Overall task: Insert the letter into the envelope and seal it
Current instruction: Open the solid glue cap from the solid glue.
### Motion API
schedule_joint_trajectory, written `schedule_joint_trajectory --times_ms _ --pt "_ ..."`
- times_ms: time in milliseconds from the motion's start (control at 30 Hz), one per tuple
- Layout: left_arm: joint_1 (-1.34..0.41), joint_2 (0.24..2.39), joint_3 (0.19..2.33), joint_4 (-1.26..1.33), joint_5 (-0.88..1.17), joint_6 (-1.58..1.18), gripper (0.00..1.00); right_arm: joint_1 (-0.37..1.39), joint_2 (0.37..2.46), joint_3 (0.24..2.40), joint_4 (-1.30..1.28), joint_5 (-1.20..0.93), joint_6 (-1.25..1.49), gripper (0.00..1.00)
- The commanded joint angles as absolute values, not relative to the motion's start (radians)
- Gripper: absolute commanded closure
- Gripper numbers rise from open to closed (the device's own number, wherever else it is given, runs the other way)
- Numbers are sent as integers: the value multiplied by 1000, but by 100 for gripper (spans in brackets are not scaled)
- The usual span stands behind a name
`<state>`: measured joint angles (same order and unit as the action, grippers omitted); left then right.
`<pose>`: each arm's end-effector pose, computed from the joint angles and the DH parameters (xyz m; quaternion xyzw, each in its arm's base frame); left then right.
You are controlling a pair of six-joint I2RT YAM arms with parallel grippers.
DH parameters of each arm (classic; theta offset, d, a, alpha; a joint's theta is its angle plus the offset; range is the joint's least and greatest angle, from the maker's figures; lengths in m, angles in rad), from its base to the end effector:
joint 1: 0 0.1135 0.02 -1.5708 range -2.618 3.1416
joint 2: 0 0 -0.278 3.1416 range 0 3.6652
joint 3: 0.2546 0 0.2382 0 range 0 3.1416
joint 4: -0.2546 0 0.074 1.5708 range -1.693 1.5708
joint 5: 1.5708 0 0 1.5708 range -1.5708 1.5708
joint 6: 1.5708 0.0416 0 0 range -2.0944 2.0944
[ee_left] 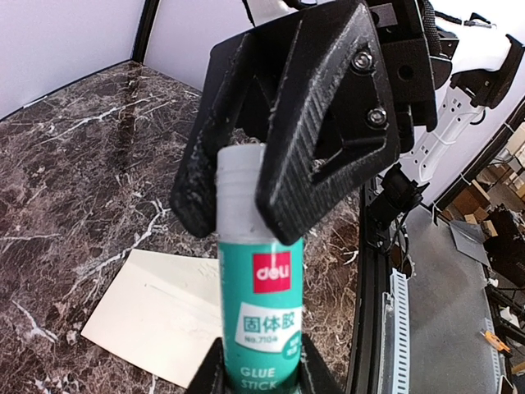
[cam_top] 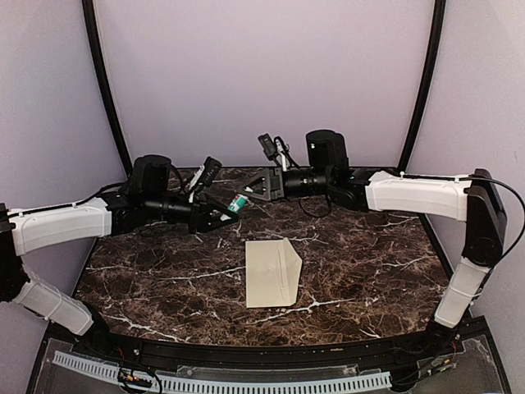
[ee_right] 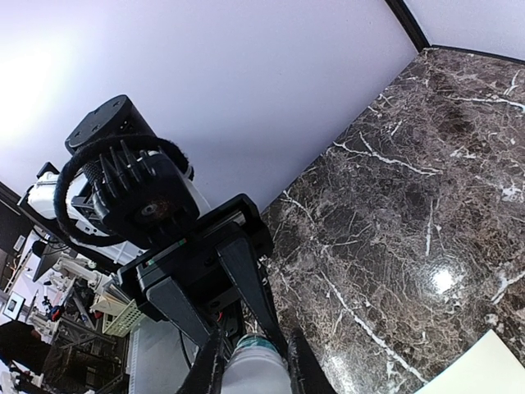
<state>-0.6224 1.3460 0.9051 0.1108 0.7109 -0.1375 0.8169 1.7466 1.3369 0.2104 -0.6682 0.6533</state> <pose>0.2214 -0.1923 0.3062 0.3795 0.6919 -0.4651 0.4011 0.2608 0.3155 0.3293 -0.2667 0.7117 0.5895 0.2735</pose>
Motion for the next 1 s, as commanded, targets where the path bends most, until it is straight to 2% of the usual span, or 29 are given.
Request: schedule_joint_trajectory --times_ms 0,967 --pt "-624 1341 928 46 662 -102 100 788 1676 1336 207 -622 626 93" --pt "-653 1371 943 21 673 -85 100 744 1622 1313 195 -578 607 93"
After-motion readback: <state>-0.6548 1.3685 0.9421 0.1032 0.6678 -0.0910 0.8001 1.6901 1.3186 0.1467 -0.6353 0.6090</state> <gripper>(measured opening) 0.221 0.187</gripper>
